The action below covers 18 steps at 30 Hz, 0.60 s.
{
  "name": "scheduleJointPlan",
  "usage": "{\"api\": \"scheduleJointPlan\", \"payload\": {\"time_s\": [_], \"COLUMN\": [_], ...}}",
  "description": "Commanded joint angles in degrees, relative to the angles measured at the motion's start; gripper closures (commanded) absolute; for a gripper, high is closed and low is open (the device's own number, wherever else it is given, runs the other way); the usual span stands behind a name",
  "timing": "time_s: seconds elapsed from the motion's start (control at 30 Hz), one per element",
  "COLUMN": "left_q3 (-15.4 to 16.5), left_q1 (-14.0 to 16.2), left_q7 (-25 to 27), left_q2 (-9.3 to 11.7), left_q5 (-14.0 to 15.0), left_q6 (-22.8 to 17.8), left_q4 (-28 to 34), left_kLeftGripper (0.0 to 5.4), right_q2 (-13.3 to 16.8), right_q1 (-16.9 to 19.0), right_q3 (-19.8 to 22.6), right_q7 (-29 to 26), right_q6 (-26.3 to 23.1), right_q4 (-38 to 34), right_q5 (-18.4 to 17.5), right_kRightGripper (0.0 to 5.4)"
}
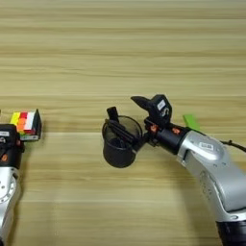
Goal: Move the objects on the table
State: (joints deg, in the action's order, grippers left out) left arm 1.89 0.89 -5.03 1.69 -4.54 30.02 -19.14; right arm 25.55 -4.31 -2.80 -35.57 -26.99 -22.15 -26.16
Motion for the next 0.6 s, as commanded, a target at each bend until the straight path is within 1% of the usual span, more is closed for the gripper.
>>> {"api": "scheduleJointPlan", "payload": {"time_s": [0.03, 0.43, 0.6], "left_q3": [-0.13, -0.35, -0.43], "left_q1": [-0.12, 0.23, 0.32], "left_q7": [-0.42, -0.63, -0.69], "left_q2": [-0.1, -0.18, -0.2], "left_q5": [-0.6, -0.67, -0.71], "left_q6": [-0.76, -0.84, -0.88], "left_q4": [0.21, 0.66, 0.76], "left_kLeftGripper": [0.0, 0.0, 0.0], "right_q2": [-0.84, -1.82, -2.22], "right_q1": [-1.83, -3.5, -3.88], "right_q3": [-1.49, -4.79, -5.15], "right_q7": [-0.08, -0.41, -0.6], "right_q6": [-1.06, -0.3, -0.02], "right_q4": [0.86, 3.88, 4.66], "right_q5": [0.27, 2.37, 2.9], "right_kRightGripper": [0.03, 0.03, 0.03]}}
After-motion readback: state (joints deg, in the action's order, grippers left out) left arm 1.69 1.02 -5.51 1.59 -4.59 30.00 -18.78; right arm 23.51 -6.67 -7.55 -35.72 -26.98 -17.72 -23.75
